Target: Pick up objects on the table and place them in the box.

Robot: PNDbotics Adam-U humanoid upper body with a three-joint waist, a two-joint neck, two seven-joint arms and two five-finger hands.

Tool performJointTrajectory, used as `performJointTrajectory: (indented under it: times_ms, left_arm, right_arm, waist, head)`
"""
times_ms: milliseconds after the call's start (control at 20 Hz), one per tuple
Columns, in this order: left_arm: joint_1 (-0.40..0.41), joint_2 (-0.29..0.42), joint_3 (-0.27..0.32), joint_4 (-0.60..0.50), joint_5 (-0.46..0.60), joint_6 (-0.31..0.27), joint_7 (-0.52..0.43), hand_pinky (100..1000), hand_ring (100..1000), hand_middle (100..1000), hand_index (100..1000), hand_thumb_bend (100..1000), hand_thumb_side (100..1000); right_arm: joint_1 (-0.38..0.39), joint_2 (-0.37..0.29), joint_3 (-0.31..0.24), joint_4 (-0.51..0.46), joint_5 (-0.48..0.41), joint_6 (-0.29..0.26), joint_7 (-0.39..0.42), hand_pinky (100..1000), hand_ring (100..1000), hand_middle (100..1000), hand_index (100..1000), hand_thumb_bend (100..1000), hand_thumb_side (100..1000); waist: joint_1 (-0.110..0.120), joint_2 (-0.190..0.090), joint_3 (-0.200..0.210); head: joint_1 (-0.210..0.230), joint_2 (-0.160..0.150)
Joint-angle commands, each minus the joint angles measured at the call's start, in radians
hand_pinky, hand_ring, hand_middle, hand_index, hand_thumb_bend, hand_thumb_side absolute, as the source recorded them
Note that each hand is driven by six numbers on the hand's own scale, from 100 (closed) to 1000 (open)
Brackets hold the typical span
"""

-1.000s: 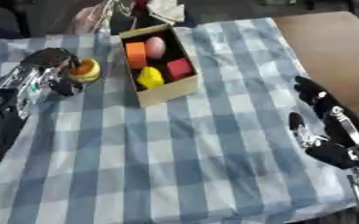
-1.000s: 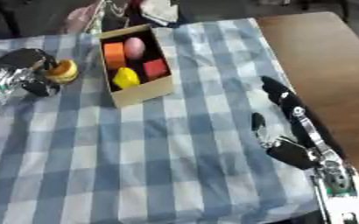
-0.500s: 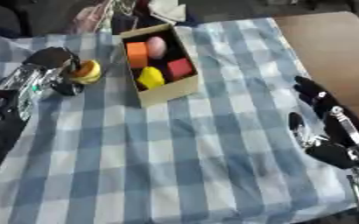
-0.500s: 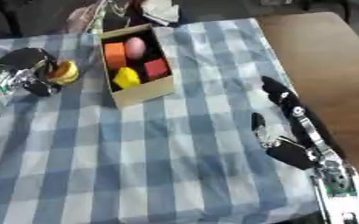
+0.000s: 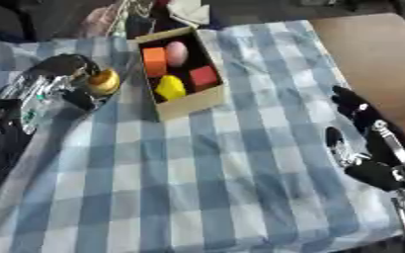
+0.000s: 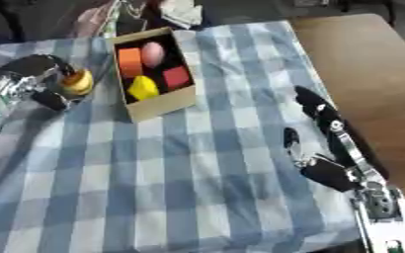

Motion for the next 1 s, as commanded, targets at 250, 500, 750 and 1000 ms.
performJointTrajectory:
  times_ms: [250,500,750,1000]
  left_arm:
    - [-0.019,0.014,0.001,-0.011,-0.006,0.047,0.096,604,524,524,671,219,197]
    - [-0.018,0.01,0.001,-0.016,-0.005,0.057,0.174,504,407,361,515,102,166]
    - [-0.023,0.041,0.003,-0.073,0.043,0.068,0.252,496,393,329,486,100,159]
    - [-0.049,0.083,-0.01,-0.205,0.099,0.07,0.265,501,391,327,484,100,151]
  right_arm:
    - [-0.011,-0.005,-0.002,-0.011,-0.007,0.0,0.002,1000,1000,1000,1000,100,407]
    - [-0.01,-0.005,-0.002,-0.011,-0.007,0.0,0.003,1000,1000,1000,1000,100,407]
    - [-0.009,-0.006,-0.004,-0.011,-0.007,0.001,0.002,1000,1000,1000,1000,100,409]
    - [-0.006,-0.007,-0.005,-0.011,-0.006,0.002,0.001,1000,1000,1000,1000,100,410]
  waist:
    - [-0.013,-0.003,-0.004]
    - [-0.013,-0.003,-0.005]
    - [-0.011,-0.005,-0.004]
    - [-0.009,-0.009,0.001]
  head:
    - [-0.004,-0.009]
    - [-0.007,-0.008]
    - [-0.012,-0.008]
    - [-0.017,-0.006]
